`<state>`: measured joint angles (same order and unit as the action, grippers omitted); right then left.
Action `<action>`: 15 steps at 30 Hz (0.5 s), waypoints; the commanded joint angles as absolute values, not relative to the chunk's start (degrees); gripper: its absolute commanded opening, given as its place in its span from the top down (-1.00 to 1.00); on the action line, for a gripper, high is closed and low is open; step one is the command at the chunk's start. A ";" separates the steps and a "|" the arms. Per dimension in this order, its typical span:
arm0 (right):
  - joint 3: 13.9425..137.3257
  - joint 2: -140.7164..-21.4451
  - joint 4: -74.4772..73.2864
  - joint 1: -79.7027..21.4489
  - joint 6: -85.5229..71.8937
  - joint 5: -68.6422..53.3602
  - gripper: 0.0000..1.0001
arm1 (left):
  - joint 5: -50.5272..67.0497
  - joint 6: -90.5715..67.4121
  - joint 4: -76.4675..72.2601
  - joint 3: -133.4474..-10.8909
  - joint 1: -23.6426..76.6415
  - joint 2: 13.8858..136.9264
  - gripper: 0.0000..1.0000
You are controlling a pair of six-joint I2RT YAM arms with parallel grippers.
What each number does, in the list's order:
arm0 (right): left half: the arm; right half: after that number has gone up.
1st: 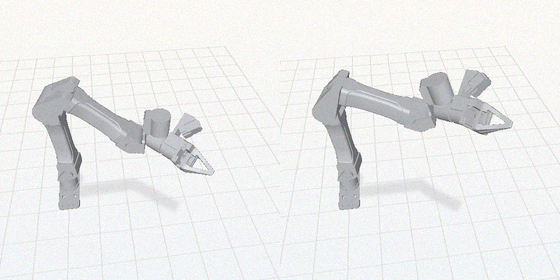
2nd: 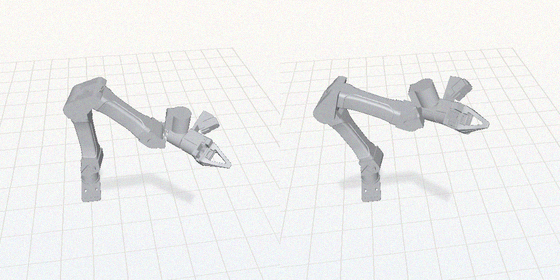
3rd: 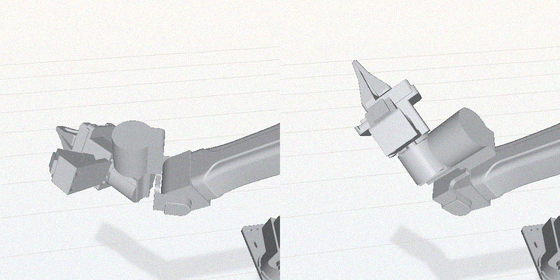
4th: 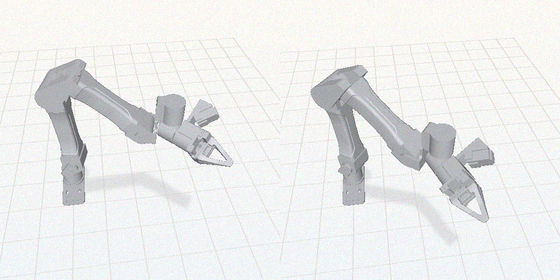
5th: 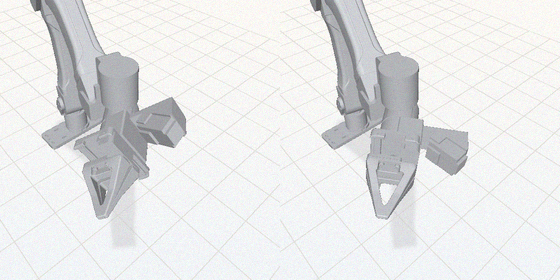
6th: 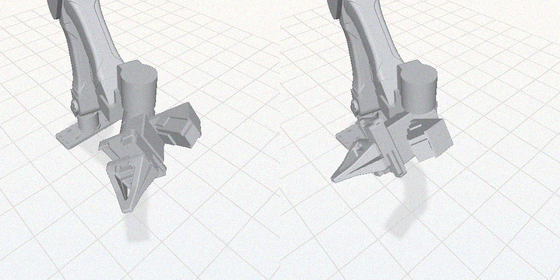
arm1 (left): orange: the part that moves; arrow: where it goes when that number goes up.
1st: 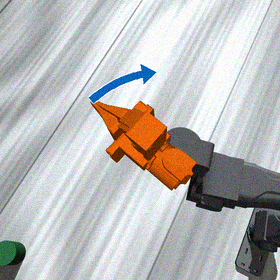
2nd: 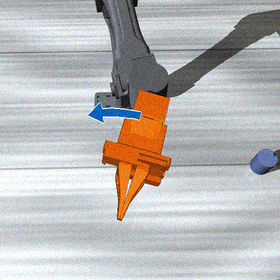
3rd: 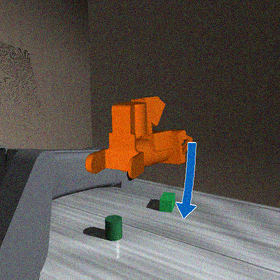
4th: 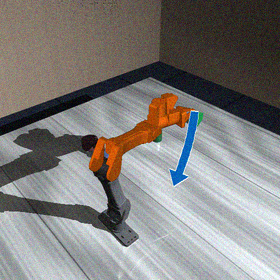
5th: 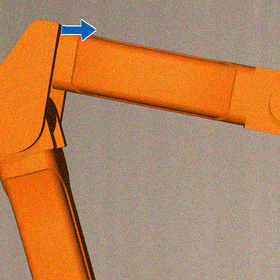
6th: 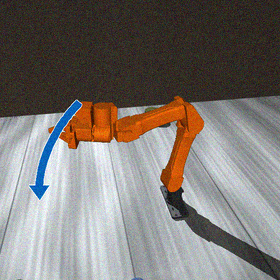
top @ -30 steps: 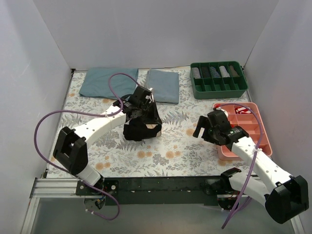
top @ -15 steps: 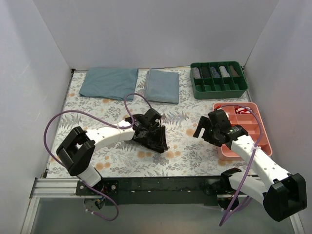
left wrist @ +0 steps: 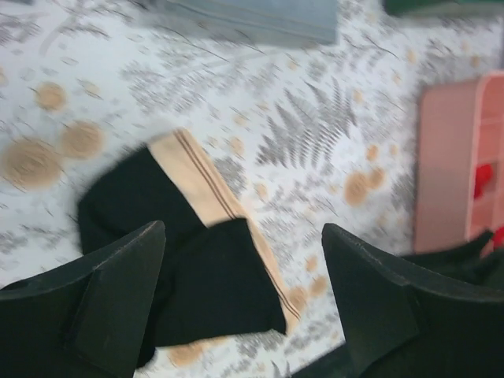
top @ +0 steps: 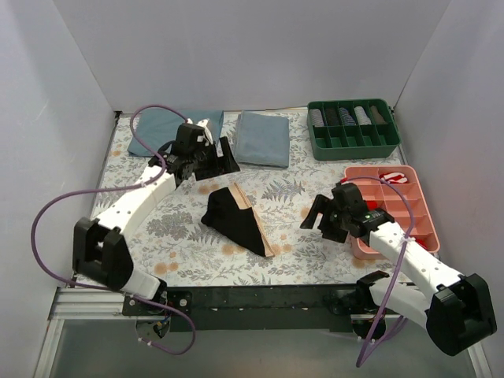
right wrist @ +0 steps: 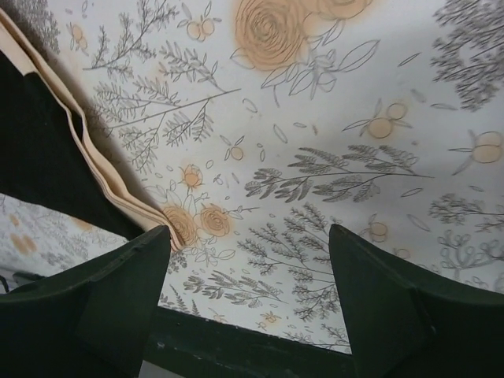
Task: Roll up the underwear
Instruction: Place the underwear at the center of the board, then flatten out the underwear at the center of the board.
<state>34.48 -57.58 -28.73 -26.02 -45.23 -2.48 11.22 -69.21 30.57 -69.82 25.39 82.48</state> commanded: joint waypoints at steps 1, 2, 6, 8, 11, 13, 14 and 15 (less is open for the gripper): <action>32.08 -59.67 -21.27 -29.70 -49.30 -8.96 -0.76 | 14.15 -61.44 29.44 -74.78 21.36 91.74 -0.57; 32.08 -60.20 -21.10 -31.88 -49.74 -8.09 -0.76 | 14.24 -60.13 29.44 -75.75 21.27 95.15 -0.56; 30.94 -62.22 -18.12 -36.20 -52.64 -8.87 -0.75 | 15.99 -54.42 28.39 -78.39 21.09 101.07 -0.44; 29.62 -62.93 -15.30 -38.31 -54.66 -9.40 -0.74 | 16.52 -52.83 27.51 -78.31 21.09 102.56 -0.39; 27.44 -64.60 -10.65 -40.25 -57.03 -11.24 -0.69 | 16.17 -50.02 25.67 -76.65 20.92 104.06 -0.34; 26.46 -66.26 -8.01 -40.78 -58.00 -12.21 -0.62 | 16.43 -48.70 23.74 -74.80 20.48 104.50 -0.31; 26.19 -66.79 -6.43 -41.30 -58.44 -12.56 -0.60 | 16.87 -48.34 23.47 -74.36 20.22 104.76 -0.29; 26.19 -68.10 -5.98 -41.57 -58.53 -12.83 -0.58 | 17.05 -47.99 23.03 -74.01 19.95 105.03 -0.29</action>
<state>27.16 -65.60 -13.41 -40.25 -55.27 -10.13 15.38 -52.66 26.85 -75.31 20.80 105.95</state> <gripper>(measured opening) 0.811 0.652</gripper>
